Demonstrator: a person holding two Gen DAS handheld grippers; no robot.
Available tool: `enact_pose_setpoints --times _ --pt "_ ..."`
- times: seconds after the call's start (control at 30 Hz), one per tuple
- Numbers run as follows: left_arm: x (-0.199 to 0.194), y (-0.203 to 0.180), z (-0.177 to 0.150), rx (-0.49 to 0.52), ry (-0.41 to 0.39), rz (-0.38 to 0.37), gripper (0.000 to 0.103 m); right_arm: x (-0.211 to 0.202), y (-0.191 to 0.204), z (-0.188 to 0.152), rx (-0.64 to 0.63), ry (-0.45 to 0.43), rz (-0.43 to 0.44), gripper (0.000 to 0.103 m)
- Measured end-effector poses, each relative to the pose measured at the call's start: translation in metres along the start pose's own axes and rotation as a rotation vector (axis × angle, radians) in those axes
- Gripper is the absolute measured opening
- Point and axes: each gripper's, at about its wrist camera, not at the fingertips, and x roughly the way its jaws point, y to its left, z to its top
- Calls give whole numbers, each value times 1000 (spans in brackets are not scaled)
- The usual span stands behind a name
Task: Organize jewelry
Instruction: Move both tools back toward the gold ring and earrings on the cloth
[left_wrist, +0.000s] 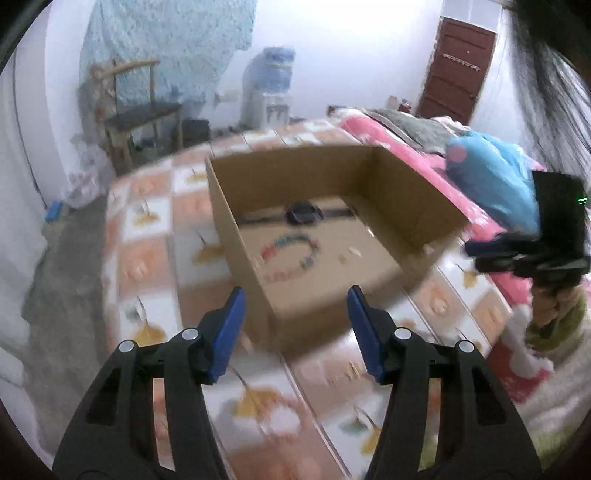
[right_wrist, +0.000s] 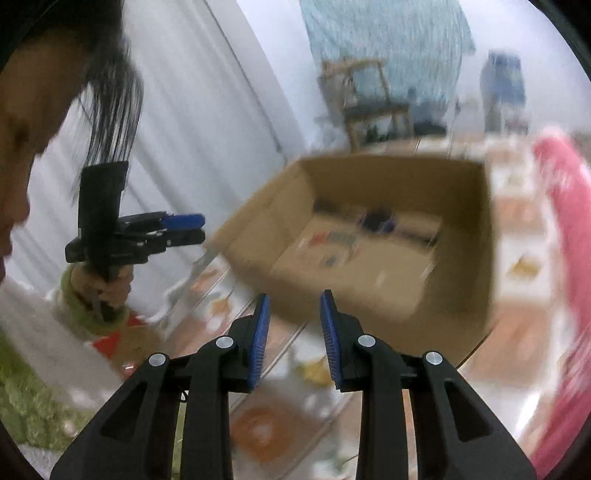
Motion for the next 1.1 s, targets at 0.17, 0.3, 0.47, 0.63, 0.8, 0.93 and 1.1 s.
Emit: enact_pose_setpoints --times 0.17,0.3,0.47,0.63,0.8,0.93,1.1 --pt "19 -22 -36 26 80 -91 55 52 4 -27 47 118 -15 28" --pt "45 -38 -54 57 129 -105 53 75 15 -26 -46 146 -65 28" --pt "70 -55 -72 149 160 -47 36 90 24 -28 -144 179 -112 28" --pt "84 -64 -77 230 167 -15 32 103 26 -27 -220 215 -122 28" --pt "93 -66 -79 272 190 -7 25 108 27 -30 -262 233 -128 28" --pt "95 -65 -76 279 192 -14 21 113 29 -29 -284 239 -128 28" --pt "96 -62 -75 279 194 -9 14 112 29 -29 -294 244 -130 28"
